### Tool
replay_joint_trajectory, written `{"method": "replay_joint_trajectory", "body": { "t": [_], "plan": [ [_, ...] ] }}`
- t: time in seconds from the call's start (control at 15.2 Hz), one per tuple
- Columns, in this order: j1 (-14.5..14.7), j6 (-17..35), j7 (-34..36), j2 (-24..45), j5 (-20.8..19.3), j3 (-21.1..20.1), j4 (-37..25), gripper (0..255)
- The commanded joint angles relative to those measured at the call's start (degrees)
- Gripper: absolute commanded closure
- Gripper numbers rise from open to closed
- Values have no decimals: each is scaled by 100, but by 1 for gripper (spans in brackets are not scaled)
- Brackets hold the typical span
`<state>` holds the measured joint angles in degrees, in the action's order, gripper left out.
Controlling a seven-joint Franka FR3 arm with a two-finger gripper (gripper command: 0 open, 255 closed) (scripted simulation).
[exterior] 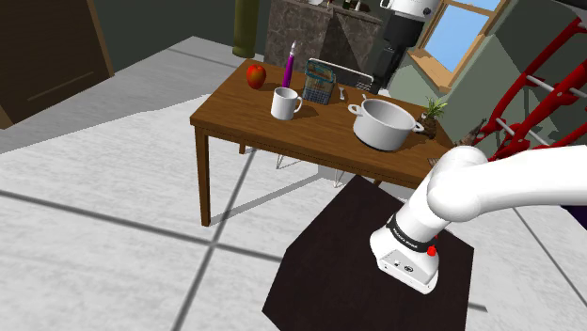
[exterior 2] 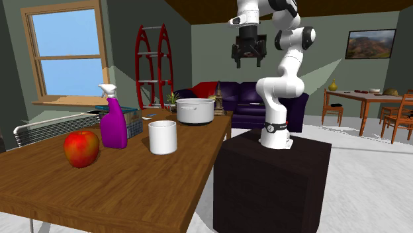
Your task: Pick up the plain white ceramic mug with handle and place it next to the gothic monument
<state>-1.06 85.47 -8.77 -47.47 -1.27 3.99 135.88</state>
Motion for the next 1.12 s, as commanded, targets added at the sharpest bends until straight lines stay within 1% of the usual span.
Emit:
{"method": "replay_joint_trajectory", "body": {
  "t": [0.0, 0.26, 0.53, 1.06],
  "plan": [
    [0, 0, 0, 0, 0, 0, 0, 0],
    [7, 732, -102, 699, -61, 108, -11, 0],
    [22, 1407, -206, 1470, -91, 216, -153, 0],
    [54, 2501, -444, 3143, -31, 408, -818, 0]
  ]
}}
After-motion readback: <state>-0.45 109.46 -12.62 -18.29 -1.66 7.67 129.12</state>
